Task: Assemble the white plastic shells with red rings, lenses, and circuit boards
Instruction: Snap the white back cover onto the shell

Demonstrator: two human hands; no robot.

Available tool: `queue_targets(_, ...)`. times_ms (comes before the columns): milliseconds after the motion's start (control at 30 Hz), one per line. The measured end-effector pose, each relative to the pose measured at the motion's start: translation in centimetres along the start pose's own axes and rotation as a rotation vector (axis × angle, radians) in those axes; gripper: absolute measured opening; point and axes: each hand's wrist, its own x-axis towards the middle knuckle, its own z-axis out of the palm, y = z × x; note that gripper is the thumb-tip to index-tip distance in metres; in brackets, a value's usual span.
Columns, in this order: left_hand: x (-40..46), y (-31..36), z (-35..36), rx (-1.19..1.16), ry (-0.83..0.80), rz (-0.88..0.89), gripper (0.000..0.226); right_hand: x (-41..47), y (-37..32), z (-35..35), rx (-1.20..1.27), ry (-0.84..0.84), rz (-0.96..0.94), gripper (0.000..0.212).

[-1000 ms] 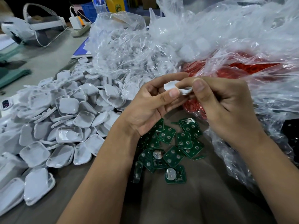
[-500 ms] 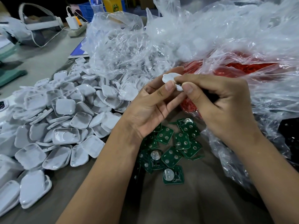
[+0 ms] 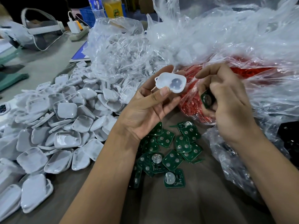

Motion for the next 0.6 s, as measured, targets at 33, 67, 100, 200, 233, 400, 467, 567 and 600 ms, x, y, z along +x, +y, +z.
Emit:
queue_targets(33, 0.0, 0.1, -0.1, -0.005, 0.002, 0.007, 0.066, 0.1, 0.1, 0.0, 0.036, -0.017, 0.059, 0.029)
queue_targets(67, -0.1, 0.1, -0.1, -0.008, 0.000, 0.015, 0.064, 0.1, 0.2, 0.0, 0.050, -0.032, 0.100, 0.031)
queue_targets(100, -0.1, 0.2, -0.1, -0.004, -0.005, 0.022, 0.060, 0.2, 0.4, -0.1, 0.049, -0.041, 0.118, 0.033)
queue_targets(200, -0.4, 0.2, 0.1, 0.046, 0.006, 0.048, 0.050, 0.3, 0.5, -0.4, 0.047, -0.041, 0.093, 0.037)
queue_targets(233, -0.6, 0.2, 0.2, 0.068, 0.037, 0.058, 0.048, 0.3, 0.5, -0.5, 0.069, -0.035, 0.090, 0.036)
queue_targets(400, -1.6, 0.1, 0.1, 0.207, 0.212, 0.139, 0.043, 0.1, 0.4, -0.8, 0.121, 0.000, 0.101, 0.036)
queue_targets(467, -2.0, -0.3, -0.1, 0.239, 0.242, 0.156, 0.048, 0.1, 0.3, -0.7, 0.108, -0.002, 0.090, 0.035)
queue_targets(567, -2.2, -0.9, -0.4, 0.368, 0.247, 0.153, 0.055, 0.1, 0.1, -0.6, 0.107, 0.022, 0.052, 0.031)
queue_targets(600, -2.2, -1.0, -0.4, 0.401, 0.238, 0.150, 0.054, 0.1, 0.0, -0.6, 0.109, 0.038, 0.038, 0.030)
